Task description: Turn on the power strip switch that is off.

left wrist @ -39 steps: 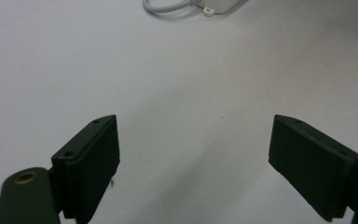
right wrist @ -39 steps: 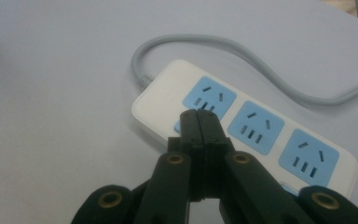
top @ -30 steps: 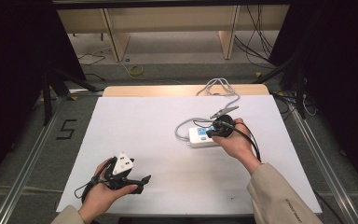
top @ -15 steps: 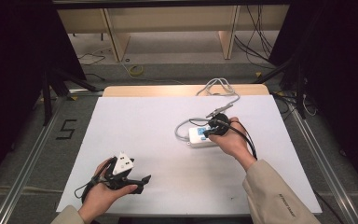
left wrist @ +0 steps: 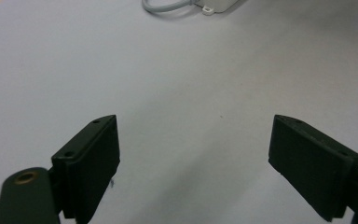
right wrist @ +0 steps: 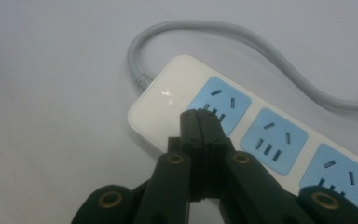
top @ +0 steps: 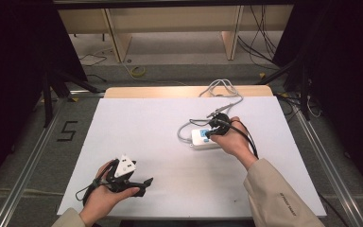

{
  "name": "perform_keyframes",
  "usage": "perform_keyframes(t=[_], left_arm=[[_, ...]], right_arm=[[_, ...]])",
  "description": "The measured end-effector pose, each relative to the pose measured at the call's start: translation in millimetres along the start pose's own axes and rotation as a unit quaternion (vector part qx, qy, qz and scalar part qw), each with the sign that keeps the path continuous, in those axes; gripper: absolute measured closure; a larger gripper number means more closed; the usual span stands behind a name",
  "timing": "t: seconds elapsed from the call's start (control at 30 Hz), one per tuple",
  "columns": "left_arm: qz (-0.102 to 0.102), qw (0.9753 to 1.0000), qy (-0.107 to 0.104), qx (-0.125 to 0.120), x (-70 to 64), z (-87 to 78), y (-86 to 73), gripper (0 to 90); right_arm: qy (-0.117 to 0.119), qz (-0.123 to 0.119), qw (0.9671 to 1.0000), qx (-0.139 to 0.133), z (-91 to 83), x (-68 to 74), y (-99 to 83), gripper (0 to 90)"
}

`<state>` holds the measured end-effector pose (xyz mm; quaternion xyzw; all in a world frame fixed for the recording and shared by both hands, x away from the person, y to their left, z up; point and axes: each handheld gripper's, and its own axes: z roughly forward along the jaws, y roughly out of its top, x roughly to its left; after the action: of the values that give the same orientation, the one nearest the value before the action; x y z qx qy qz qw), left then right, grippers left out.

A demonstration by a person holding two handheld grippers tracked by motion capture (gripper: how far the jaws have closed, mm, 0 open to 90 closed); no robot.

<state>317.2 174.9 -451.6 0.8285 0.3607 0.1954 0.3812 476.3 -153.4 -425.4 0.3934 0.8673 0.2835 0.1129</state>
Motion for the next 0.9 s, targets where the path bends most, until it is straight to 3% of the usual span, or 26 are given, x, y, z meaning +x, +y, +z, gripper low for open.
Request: perform_keyframes(t=[0.37, 0.9], left_arm=[[0.001, 1.0, 0.0, -0.002, -0.7, 0.1, 0.0, 15.9], [0.001, 1.0, 0.0, -0.001, -0.1, 0.1, 0.1, 15.9]], right_arm=[[-0.001, -0.007, 0.9998, 0.016, 3.2, 0.2, 6.3, 90.0], [0.003, 0.003, 0.9986, 0.053, 9.5, -0.1, 13.6, 90.0]])
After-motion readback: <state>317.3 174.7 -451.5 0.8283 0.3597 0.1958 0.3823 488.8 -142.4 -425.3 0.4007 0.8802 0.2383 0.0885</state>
